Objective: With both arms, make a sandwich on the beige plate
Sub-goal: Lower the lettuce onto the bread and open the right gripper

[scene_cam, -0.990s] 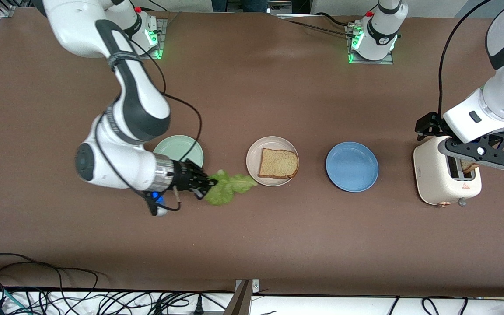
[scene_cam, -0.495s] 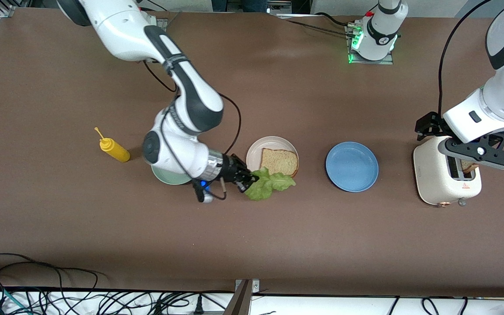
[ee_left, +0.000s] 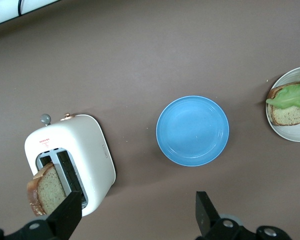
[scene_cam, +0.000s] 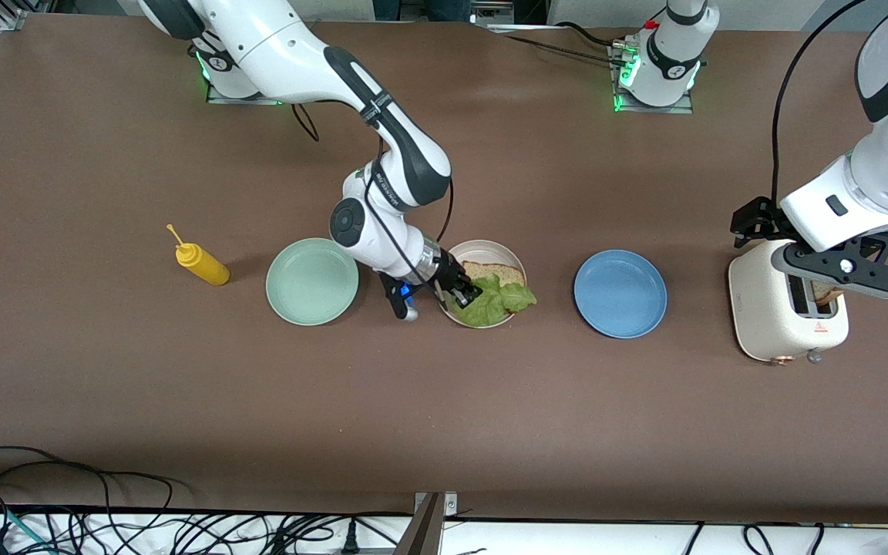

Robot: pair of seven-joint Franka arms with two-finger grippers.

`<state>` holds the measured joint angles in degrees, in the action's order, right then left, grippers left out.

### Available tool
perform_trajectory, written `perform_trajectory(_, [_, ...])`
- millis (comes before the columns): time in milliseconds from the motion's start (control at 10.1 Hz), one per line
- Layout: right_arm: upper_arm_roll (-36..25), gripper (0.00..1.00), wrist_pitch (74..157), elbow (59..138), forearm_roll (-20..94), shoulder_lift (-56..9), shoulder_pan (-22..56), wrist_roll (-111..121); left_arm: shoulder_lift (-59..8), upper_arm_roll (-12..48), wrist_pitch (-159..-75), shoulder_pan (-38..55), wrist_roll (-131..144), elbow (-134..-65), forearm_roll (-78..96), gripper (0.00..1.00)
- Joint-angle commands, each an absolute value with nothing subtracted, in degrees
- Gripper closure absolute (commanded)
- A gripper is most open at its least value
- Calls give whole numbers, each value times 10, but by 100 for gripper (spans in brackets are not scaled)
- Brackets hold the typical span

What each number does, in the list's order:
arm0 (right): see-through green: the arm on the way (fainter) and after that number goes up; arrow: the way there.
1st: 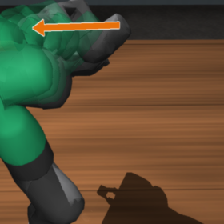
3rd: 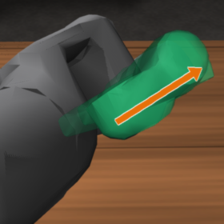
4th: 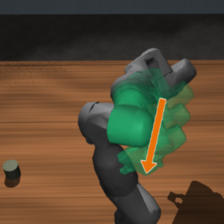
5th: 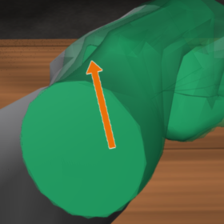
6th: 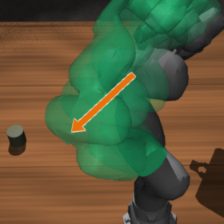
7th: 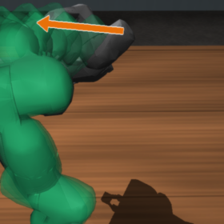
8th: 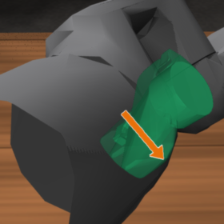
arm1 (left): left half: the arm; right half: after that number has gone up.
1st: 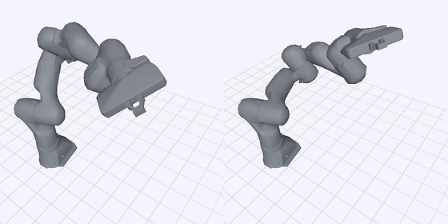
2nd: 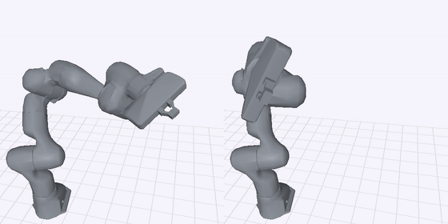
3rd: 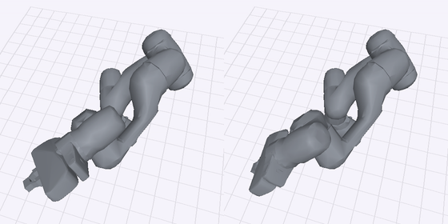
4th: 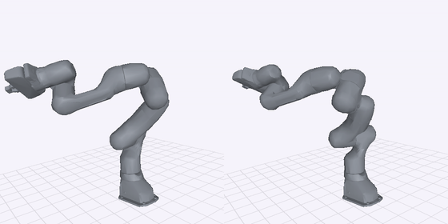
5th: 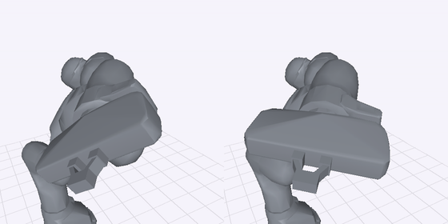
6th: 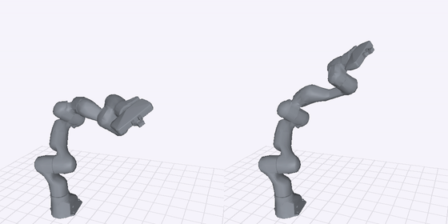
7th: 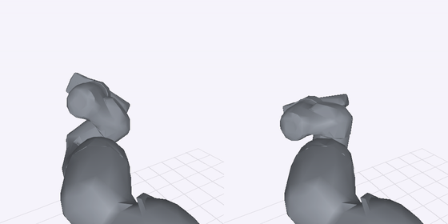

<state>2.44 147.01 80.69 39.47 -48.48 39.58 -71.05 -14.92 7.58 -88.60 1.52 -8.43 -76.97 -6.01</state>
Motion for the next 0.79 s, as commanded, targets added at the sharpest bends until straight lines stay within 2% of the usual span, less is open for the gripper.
perform_trajectory(0, [19,100,1484,865,394,-447,396,-691,-150,76,-880,15,-82,-761,-47,0])
perform_trajectory(693, [21,100,1529,866,403,-457,403,-693,-150,76,-881,15,-82,-761,-47,0])
